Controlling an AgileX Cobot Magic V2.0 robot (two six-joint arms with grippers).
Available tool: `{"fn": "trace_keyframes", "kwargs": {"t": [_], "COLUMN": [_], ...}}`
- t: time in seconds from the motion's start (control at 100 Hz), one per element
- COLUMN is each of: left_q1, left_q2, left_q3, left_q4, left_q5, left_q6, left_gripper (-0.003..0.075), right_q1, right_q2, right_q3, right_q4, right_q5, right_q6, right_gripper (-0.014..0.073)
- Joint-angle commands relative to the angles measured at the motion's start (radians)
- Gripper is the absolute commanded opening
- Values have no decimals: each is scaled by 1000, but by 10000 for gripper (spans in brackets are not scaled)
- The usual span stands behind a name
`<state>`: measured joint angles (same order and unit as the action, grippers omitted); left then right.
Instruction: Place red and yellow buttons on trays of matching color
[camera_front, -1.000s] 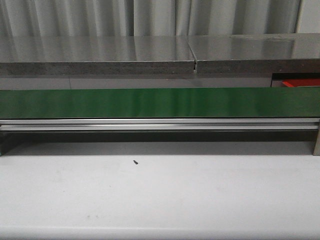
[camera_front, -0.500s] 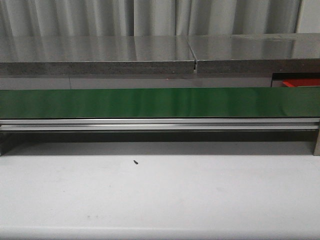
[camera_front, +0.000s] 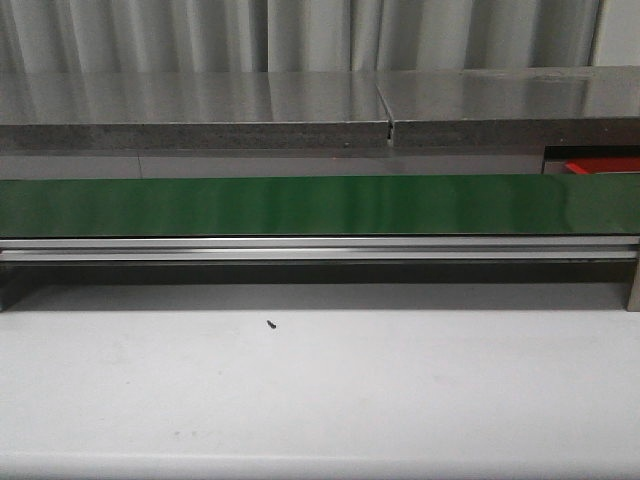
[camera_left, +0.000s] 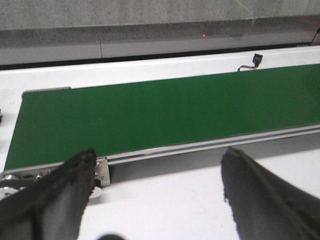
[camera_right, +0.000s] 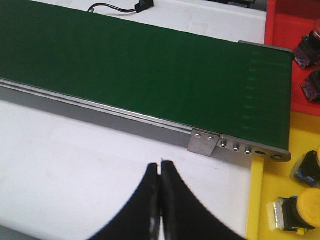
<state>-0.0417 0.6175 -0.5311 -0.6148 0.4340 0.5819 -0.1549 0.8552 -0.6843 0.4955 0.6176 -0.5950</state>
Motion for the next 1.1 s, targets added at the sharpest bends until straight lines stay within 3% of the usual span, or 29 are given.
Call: {"fn": "trace_keyframes", "kwargs": {"t": [0.0,0.19,0.41,0.52,0.72,1.09], "left_q1": [9,124,323,410,465,465], "left_q2": [3,120,400,559,807,1151], "left_q3": [-71,-219,-476,-593,-730,-876], "left_q4": [-18,3,-34,-57,-57,-74], "left_q5": [-60,-49,133,161,185,190], "left_q6": [-16,-128,-171,-185,-191,-244], "left_gripper": [594,587,587,587,587,587], "right_q1": [-1,-1,-1,-1,-1,-1], "right_q2": [-9,-9,-9,-9,-9,-9], "right_q3": [-26,-26,-26,-26,-26,-26], "right_q4": [20,20,20,20,20,20], "right_q5": [-43,-43,-43,-43,-43,-43], "right_q6": [-9,-9,-9,-9,-9,-9], "right_gripper": [-67,-67,-67,-67,-67,-67]}}
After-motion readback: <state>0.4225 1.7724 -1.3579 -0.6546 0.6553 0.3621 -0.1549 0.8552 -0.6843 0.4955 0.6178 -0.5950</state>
